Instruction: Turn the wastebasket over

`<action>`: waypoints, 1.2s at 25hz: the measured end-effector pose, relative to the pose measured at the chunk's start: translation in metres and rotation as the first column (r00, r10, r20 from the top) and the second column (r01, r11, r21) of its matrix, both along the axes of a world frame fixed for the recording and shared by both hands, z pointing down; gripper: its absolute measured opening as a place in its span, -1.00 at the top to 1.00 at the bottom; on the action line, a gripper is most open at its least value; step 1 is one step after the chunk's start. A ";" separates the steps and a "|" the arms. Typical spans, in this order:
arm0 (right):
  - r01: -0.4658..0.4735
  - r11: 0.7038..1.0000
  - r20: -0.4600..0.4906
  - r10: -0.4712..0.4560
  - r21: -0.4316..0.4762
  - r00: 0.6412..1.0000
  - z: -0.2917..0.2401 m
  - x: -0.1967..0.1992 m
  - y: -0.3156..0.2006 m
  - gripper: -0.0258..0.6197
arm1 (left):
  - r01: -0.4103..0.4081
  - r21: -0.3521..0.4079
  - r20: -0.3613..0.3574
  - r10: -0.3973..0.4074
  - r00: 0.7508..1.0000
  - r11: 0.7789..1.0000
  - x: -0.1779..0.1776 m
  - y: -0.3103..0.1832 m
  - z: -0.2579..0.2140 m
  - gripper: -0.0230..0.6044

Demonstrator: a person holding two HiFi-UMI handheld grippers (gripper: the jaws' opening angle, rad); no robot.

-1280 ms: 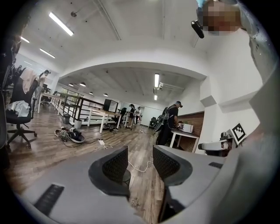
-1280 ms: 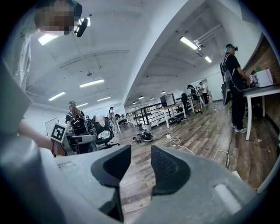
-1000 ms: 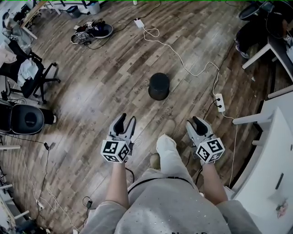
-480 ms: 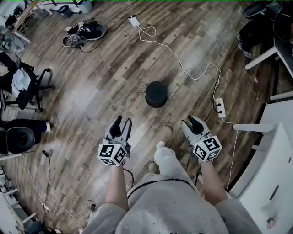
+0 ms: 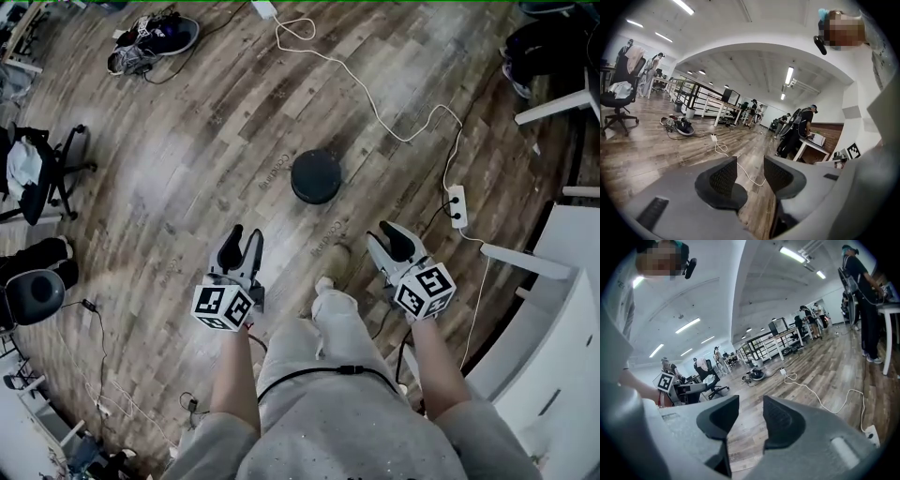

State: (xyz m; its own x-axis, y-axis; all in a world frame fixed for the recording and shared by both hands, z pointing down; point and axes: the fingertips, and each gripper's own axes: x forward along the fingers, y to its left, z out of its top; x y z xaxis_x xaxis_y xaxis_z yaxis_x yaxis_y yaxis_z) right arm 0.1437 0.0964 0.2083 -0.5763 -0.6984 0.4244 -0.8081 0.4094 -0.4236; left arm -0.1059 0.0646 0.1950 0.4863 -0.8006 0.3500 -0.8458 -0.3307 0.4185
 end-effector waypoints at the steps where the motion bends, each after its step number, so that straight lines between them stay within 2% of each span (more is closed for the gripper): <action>1: 0.004 1.000 0.004 -0.004 -0.011 1.000 0.009 0.000 -0.005 0.46 | -0.002 -0.002 -0.007 0.002 1.000 1.000 0.003 -0.006 0.006 0.37; 7: 0.026 0.998 0.019 -0.025 -0.057 0.999 0.056 -0.012 -0.041 0.44 | -0.038 -0.032 -0.009 0.038 0.999 0.999 0.007 -0.041 0.047 0.37; 11: -0.008 0.997 0.025 0.010 -0.075 1.000 0.081 -0.012 -0.065 0.44 | -0.064 -0.055 -0.017 0.063 0.998 0.996 0.009 -0.063 0.075 0.37; 20: -0.079 0.991 0.024 0.082 -0.112 0.996 0.143 -0.020 -0.107 0.43 | -0.179 -0.089 -0.022 0.178 0.984 0.980 0.021 -0.113 0.149 0.37; 27: -0.102 0.986 0.030 0.106 -0.131 0.994 0.200 -0.031 -0.114 0.43 | -0.258 -0.108 -0.040 0.256 0.966 0.960 0.031 -0.118 0.205 0.37; 30: -0.104 0.984 0.048 0.112 -0.146 0.993 0.227 -0.032 -0.116 0.42 | -0.266 -0.120 -0.043 0.263 0.964 0.956 0.037 -0.120 0.233 0.37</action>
State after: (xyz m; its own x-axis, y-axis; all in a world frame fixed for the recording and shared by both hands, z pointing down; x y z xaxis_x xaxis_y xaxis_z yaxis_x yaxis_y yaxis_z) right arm 0.1119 -0.0200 0.4353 -0.5262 -0.6923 0.4938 -0.8178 0.2527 -0.5171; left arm -0.0688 -0.0555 0.4282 0.6849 -0.5937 0.4225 -0.7235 -0.4855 0.4908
